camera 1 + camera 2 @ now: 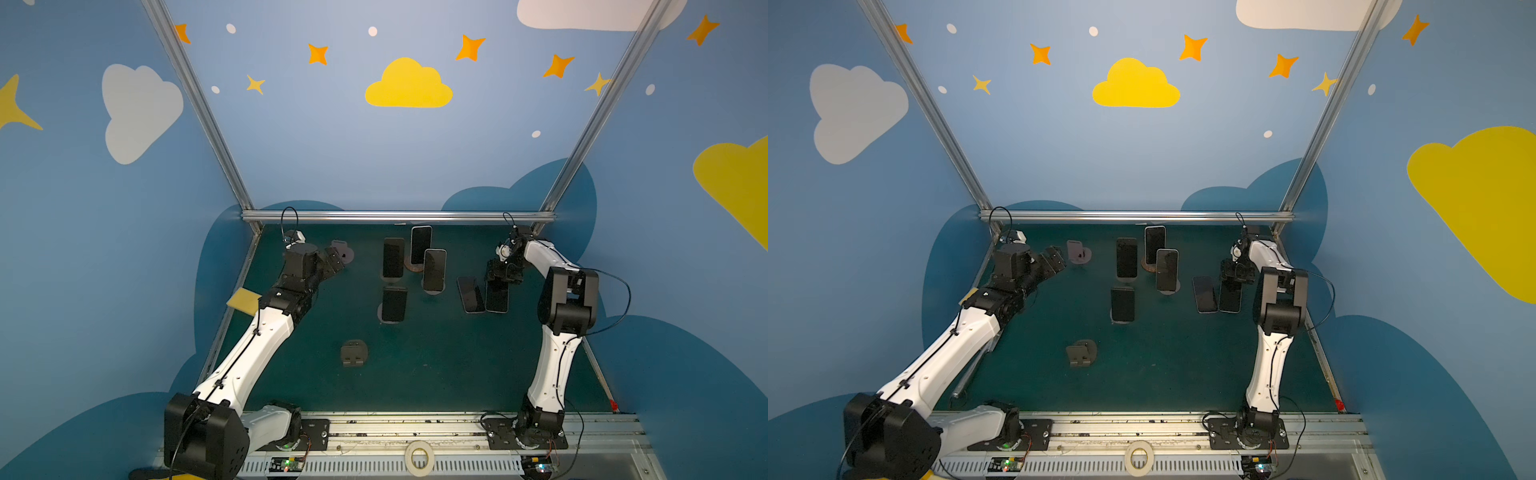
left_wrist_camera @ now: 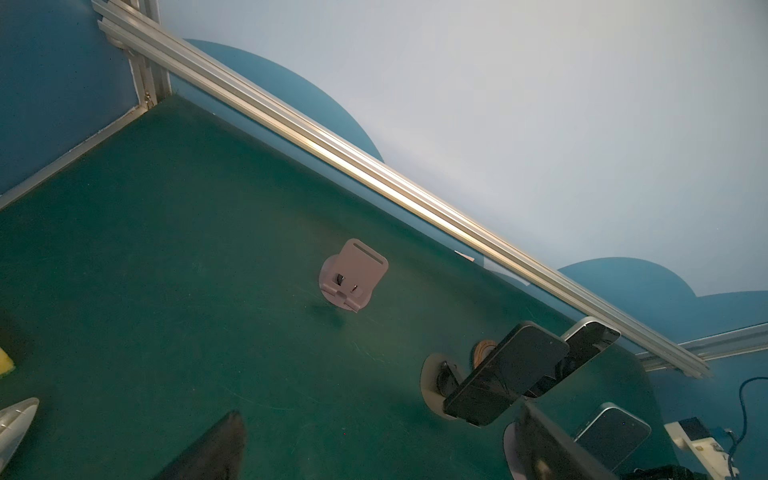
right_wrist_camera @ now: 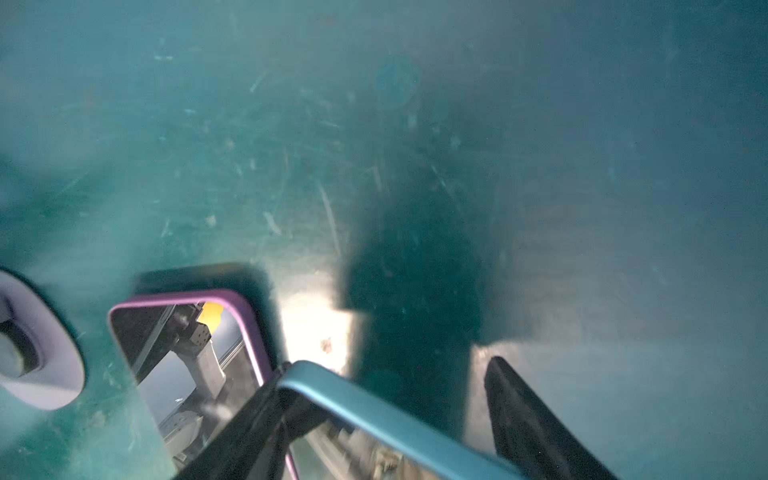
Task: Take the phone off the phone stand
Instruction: 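Lower the light-blue phone flat beside the purple phone and open the right gripper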
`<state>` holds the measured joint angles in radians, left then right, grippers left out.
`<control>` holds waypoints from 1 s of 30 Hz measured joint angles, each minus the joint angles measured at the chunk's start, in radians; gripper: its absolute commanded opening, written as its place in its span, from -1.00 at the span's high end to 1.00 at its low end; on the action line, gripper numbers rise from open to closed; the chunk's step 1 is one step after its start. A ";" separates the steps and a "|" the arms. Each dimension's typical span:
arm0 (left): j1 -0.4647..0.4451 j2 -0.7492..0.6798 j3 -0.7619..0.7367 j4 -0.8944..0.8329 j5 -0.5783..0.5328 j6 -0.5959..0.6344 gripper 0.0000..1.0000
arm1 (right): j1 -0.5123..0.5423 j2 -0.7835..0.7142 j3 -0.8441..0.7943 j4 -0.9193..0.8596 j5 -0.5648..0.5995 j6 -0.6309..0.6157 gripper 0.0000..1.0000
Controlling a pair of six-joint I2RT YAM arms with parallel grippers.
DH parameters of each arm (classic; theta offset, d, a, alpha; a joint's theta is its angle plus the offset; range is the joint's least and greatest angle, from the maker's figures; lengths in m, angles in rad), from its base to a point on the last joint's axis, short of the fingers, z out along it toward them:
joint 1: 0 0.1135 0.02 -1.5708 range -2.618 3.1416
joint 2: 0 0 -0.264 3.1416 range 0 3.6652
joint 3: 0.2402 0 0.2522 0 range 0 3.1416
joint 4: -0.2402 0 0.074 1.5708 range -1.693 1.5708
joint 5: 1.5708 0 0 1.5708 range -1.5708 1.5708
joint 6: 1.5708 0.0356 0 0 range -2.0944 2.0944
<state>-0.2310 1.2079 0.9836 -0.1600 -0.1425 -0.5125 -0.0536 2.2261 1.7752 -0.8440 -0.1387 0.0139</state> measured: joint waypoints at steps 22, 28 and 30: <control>0.019 0.006 0.000 0.003 0.045 -0.001 -1.00 | -0.008 0.077 0.123 -0.103 -0.024 0.021 -0.54; 0.019 0.006 0.000 0.003 0.048 -0.001 -1.00 | -0.003 0.081 0.130 -0.105 -0.030 0.042 -0.55; 0.019 0.006 0.000 0.003 0.048 0.000 -1.00 | -0.005 0.081 0.130 -0.102 -0.048 0.051 -0.56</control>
<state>-0.2115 1.2144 0.9840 -0.1570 -0.0940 -0.5129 -0.0586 2.3070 1.9053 -0.9463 -0.1864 0.0647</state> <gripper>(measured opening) 0.998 0.774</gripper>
